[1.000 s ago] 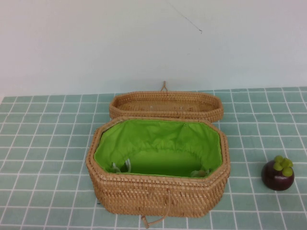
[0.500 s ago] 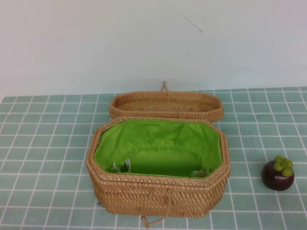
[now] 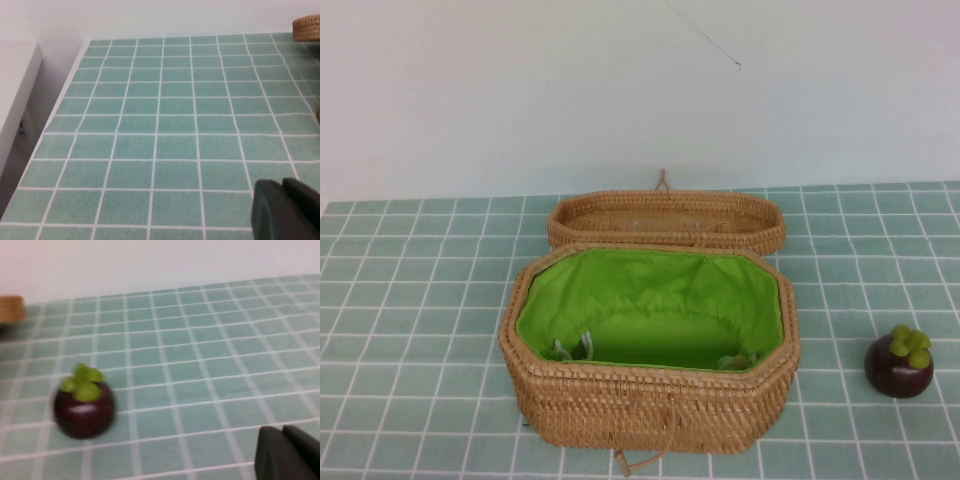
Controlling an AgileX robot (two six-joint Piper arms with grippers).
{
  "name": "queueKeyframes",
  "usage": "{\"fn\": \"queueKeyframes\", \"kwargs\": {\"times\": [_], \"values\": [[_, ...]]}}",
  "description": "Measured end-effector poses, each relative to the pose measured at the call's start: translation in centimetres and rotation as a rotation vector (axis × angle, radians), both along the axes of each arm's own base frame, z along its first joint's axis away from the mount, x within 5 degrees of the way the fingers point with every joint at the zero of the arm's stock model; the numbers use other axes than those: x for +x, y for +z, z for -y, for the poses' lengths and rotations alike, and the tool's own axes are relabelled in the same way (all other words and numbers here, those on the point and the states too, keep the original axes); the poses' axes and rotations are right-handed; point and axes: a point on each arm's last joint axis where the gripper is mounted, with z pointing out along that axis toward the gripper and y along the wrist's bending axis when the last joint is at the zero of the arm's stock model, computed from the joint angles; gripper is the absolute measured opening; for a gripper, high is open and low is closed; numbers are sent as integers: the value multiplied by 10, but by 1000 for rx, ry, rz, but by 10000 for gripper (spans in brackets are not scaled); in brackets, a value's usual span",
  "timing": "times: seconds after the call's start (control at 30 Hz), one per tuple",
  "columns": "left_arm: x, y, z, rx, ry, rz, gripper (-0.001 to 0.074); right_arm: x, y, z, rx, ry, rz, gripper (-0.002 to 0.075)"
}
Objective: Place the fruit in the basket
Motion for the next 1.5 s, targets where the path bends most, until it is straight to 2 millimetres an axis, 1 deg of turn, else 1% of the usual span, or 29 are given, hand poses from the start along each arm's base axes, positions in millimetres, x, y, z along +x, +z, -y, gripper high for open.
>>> {"fn": "queueKeyframes", "kwargs": {"times": [0.13,0.33,0.4,0.63,0.73,0.8,0.87,0.97,1.03,1.13,1.2,1.23,1.33,1.4,1.5], "values": [[0,0,0,0,0,0,-3,1,1,-6,198,17,31,-2],[0,0,0,0,0,0,-3,2,7,-6,216,18,95,-2],[0,0,0,0,0,0,-3,3,13,-5,231,16,169,-2],[0,0,0,0,0,0,-3,0,43,2,386,-28,528,-2],[0,0,0,0,0,0,-3,-3,50,6,450,-55,628,-2],[0,0,0,0,0,0,-3,-5,55,9,453,-67,694,-2],[0,0,0,0,0,0,-3,-7,59,9,412,-66,740,-2],[0,0,0,-2,0,0,-3,-11,69,5,240,-20,823,-2],[0,0,0,0,0,0,-3,-15,76,-4,117,65,894,-2],[0,0,0,0,0,0,-3,-21,83,-23,-77,247,988,-2],[0,0,0,0,0,0,-3,-23,86,-33,-166,348,983,-2],[0,0,0,0,0,0,-3,-24,91,-36,-201,380,963,-2],[0,0,0,0,0,0,-3,-30,115,-40,-218,412,922,-2],[0,0,0,0,0,0,-3,-33,129,-37,-211,375,881,-2],[0,0,0,0,0,0,-3,-45,154,-35,-213,329,884,-2]]}}
